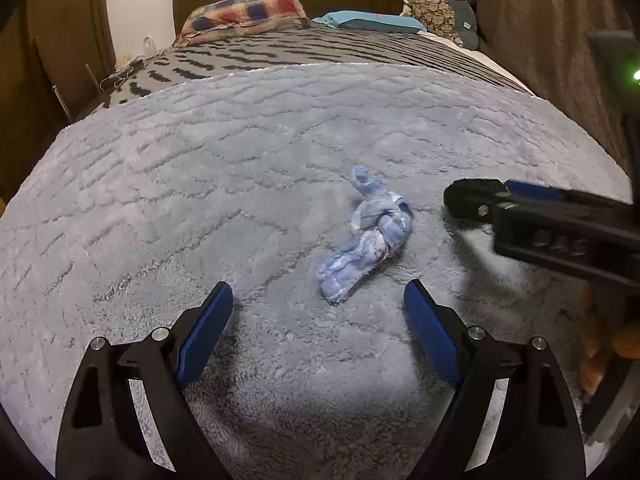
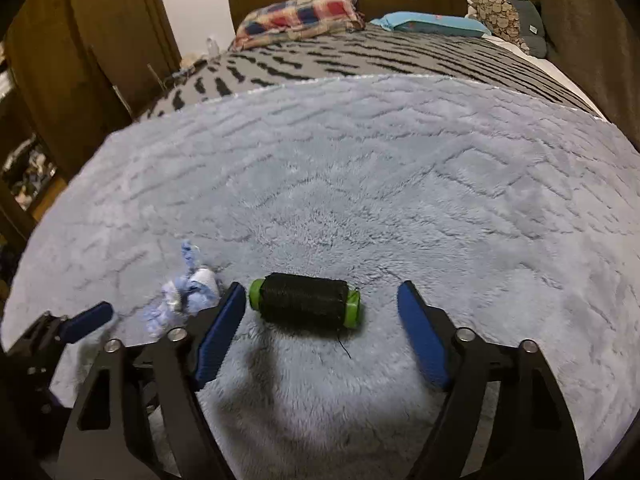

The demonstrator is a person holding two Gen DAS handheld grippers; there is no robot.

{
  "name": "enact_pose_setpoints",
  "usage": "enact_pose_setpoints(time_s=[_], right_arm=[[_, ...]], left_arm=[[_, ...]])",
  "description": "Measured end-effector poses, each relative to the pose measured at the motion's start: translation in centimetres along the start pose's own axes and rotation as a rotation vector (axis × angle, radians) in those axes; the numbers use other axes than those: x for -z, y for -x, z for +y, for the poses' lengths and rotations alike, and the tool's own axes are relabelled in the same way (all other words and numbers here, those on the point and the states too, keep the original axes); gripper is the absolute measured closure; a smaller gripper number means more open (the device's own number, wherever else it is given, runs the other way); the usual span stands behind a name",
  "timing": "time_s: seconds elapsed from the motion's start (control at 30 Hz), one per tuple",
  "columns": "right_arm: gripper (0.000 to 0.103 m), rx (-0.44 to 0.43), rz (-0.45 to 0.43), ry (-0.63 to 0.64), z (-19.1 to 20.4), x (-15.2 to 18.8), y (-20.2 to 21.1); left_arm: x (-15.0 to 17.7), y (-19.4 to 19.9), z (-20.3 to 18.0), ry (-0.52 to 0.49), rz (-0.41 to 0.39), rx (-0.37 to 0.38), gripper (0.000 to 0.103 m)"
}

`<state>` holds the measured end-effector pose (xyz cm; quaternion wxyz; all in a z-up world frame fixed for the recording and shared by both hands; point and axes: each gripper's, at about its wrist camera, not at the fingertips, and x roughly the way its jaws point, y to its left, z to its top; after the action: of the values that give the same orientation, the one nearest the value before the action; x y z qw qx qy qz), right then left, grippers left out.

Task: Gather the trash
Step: 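Grasp the black thread spool with right tool while left tool grasps the blue cloth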

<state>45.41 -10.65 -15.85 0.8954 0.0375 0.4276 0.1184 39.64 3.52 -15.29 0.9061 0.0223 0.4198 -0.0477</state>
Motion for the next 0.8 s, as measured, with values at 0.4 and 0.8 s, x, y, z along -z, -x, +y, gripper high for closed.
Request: enact_pose_setpoints(time_s=[0.4,0.8], right_arm=[[0.046,0.145,-0.122,0.095,-1.9,-1.0,3.5],[0.046,0.188,-0.184,0.179,-3.4,0.1,10.1]], left_arm=[[-2.8,-2.2,-1.5,-0.036,-0.008,0.013,0.023],[-2.9,-0.3,-4.2,-0.094,0.014,0.025,0.078]])
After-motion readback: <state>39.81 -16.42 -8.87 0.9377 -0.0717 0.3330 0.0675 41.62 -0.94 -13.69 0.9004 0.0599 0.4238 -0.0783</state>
